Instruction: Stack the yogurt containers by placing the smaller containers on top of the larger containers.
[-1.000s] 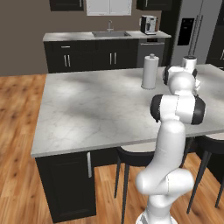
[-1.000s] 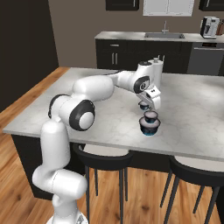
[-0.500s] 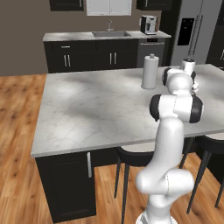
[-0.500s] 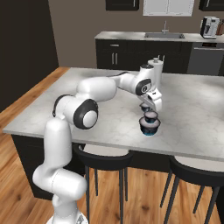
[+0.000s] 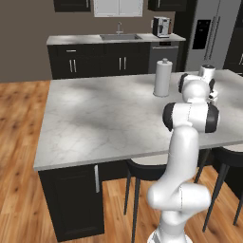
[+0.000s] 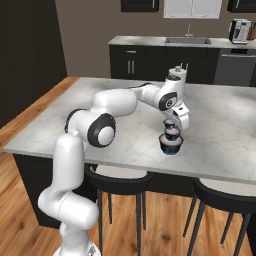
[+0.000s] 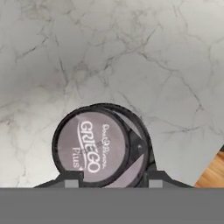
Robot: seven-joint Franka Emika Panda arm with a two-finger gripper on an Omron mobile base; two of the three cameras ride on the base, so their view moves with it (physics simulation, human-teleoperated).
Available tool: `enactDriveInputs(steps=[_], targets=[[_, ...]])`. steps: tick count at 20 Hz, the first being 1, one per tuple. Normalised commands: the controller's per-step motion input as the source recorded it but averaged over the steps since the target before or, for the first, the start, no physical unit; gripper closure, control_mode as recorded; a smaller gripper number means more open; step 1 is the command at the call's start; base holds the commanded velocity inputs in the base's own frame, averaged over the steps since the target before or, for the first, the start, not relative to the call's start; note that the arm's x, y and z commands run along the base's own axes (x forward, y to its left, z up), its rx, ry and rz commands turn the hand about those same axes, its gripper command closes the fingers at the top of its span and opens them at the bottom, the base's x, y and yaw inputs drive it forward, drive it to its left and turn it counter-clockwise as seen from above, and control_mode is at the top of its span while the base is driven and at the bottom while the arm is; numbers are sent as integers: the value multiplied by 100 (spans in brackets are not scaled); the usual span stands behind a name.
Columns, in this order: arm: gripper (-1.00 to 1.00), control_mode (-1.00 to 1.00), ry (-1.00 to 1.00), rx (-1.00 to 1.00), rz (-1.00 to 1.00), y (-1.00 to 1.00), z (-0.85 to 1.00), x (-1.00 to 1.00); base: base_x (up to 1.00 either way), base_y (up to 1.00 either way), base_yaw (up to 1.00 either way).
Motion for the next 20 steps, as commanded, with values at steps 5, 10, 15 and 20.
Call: enactDriveInputs(steps=[5,10,15,20], targets=[[100,-100,1,1,0,-8,-9,7,0,0,0],[100,-100,1,0,0,-1,-12,25,0,0,0],[100,-100,2,0,0,-1,-11,25,0,0,0],[100,-100,3,0,0,-9,-10,10,0,0,0]])
